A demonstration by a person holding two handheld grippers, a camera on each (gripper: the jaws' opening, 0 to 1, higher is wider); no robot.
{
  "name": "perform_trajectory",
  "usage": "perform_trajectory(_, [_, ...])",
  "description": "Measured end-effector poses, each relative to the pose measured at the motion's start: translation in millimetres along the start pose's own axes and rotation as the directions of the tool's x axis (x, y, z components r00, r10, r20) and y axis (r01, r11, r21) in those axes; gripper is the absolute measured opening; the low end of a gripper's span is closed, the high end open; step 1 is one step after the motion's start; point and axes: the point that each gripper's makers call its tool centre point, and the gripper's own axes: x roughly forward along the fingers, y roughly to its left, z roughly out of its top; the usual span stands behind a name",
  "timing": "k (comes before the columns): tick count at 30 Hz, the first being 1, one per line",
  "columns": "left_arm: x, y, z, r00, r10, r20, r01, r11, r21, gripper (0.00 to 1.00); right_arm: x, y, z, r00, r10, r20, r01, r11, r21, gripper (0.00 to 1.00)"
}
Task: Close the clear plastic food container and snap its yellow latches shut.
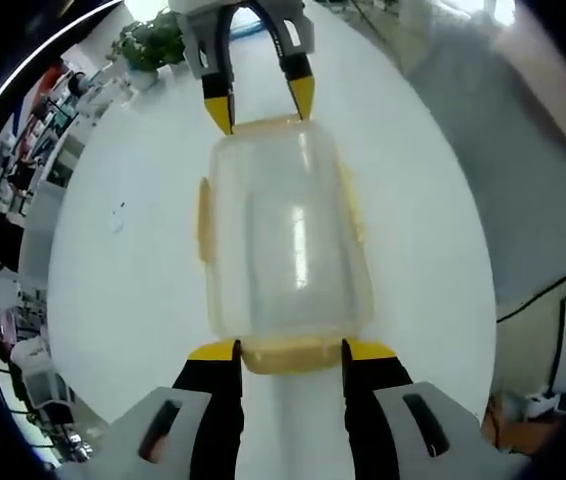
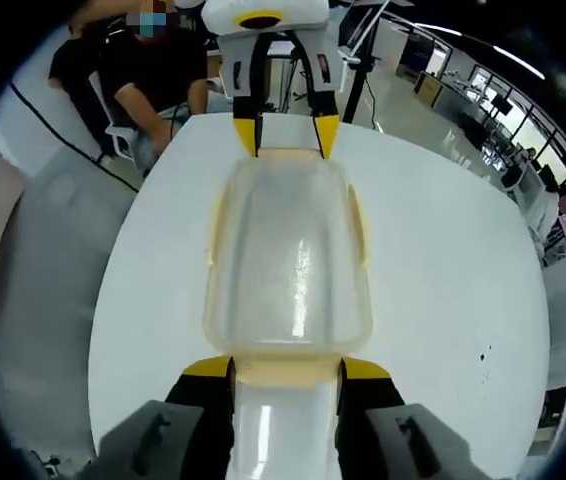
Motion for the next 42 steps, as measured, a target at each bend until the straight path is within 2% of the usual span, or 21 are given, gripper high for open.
perform_trajectory(9, [7,5.1,33.1,1.000,0.006,-0.003,-0.006,1.000,0.018,0.36,-18,0,-26.3,1.000,-0.004,-0.021,0.004,1.000,0.003,0.37])
perform_trajectory(23, [22,15.1,84.2,0.999,0.003,0.052,-0.004,1.000,0.019,0.36,-45,-1,-74.6,0.997,-0.012,-0.073,0.013,1.000,0.011,0.37])
perform_trajectory(32, [33,15.4,112.1,0.996,-0.025,0.090,0.023,0.999,0.030,0.36,-55,5,-103.6,0.995,0.003,-0.095,0.001,0.999,0.039,0.37])
perform_trajectory(42, [39,17.3,134.3,0.993,-0.039,0.107,0.034,0.998,0.049,0.36,-62,10,-125.1,0.993,0.007,-0.114,0.001,0.998,0.065,0.37])
